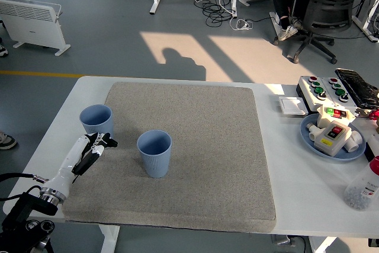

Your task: Push cup pick cup insert cup

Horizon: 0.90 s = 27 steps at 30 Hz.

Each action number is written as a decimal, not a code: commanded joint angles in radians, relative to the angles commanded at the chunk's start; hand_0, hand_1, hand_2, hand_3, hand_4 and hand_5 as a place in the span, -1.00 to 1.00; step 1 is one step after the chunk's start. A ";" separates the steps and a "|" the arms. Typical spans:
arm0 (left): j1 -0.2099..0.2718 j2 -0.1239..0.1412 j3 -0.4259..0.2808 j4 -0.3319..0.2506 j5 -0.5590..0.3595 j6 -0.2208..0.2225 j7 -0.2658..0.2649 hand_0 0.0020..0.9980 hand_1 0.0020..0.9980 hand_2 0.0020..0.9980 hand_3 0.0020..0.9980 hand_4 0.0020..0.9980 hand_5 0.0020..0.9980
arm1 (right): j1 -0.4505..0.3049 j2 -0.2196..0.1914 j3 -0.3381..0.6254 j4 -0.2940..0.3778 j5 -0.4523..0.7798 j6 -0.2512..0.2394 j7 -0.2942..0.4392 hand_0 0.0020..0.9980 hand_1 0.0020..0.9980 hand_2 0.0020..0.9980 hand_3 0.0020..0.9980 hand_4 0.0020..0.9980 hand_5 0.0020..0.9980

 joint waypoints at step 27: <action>-0.345 0.072 0.087 -0.157 0.687 -0.455 0.345 0.96 0.96 1.00 1.00 0.96 0.10 | -0.003 -0.003 0.004 0.001 -0.007 0.004 -0.005 0.42 0.27 0.30 0.18 -0.76 -0.18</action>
